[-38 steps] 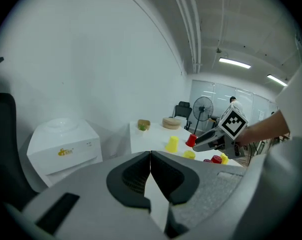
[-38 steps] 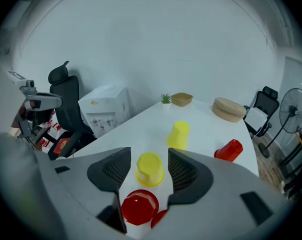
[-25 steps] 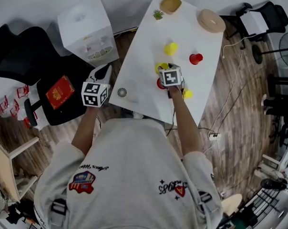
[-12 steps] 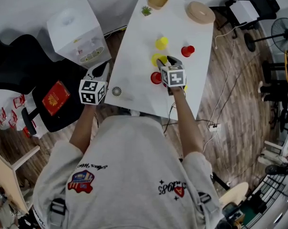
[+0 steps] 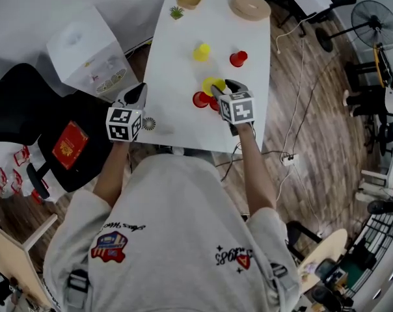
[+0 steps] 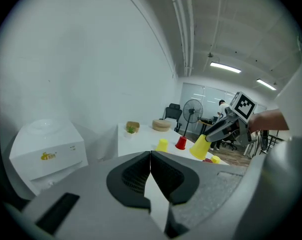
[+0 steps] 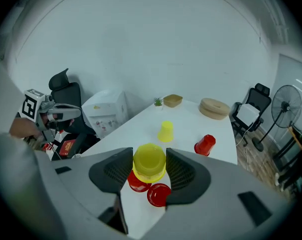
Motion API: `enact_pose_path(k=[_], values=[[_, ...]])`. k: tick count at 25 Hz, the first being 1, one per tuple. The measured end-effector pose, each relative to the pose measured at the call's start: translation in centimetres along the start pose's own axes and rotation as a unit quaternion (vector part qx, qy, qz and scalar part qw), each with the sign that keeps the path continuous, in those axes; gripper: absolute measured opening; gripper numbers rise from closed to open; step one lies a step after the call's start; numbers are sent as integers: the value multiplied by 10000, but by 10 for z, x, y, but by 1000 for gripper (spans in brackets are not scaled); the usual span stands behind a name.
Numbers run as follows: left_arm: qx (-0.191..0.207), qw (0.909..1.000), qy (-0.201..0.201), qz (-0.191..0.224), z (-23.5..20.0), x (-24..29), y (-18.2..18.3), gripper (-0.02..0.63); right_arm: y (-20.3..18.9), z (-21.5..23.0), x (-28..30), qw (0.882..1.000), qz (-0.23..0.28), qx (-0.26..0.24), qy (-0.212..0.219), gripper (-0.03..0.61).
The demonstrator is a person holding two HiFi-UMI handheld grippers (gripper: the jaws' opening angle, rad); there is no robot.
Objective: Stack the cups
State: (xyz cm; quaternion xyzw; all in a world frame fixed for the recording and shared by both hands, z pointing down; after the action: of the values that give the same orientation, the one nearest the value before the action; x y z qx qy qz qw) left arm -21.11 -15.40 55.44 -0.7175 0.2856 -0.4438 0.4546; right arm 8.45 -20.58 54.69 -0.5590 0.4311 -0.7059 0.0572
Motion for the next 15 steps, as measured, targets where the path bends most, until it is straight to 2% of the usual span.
enact_pose_path(k=[9, 15], values=[[-8, 10000, -60, -21, 4, -7, -7, 6, -33, -8, -7, 9991, -365, -180, -110, 212], [-31, 10000, -7, -37, 0, -12, -7, 6, -41, -5, -5, 9988, -431, -49, -220, 213]])
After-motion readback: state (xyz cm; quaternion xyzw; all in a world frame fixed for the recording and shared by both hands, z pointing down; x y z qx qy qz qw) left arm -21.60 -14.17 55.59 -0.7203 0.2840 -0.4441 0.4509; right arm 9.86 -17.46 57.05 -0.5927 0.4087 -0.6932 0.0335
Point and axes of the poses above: the fingertips, and each gripper's own axes: x forward along the fingers, z to its right, y out of its top, the point moved 6 cm from there along -x, backward along the fingers, and after that the axes turned 1 degree about z, right-handed, at the moved point
